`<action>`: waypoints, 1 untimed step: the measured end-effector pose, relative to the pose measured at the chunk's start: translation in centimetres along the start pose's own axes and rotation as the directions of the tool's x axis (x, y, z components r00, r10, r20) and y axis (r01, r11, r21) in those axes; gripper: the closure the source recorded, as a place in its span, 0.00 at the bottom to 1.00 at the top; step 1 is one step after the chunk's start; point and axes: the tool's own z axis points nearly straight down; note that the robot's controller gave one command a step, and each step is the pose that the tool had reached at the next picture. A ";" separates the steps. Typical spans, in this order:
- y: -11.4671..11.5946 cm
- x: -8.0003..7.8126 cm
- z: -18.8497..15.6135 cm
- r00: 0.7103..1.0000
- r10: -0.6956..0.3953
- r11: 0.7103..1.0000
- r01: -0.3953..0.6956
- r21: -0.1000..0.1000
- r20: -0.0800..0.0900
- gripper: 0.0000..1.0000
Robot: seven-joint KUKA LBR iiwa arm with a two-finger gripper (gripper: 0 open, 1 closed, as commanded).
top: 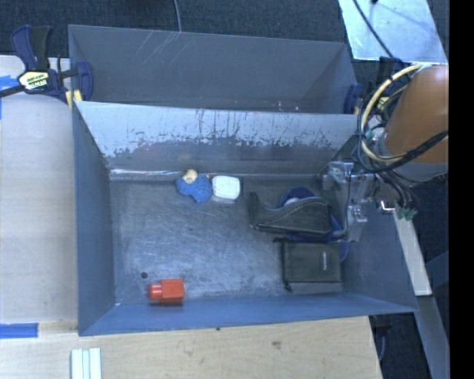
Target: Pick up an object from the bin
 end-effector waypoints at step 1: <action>5.0 -0.3 8.7 1.000 0.002 1.000 -0.002 0.001 0.004 0.00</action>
Offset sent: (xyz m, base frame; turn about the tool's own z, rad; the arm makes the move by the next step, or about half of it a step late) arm 0.0007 0.0506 -0.0884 0.0023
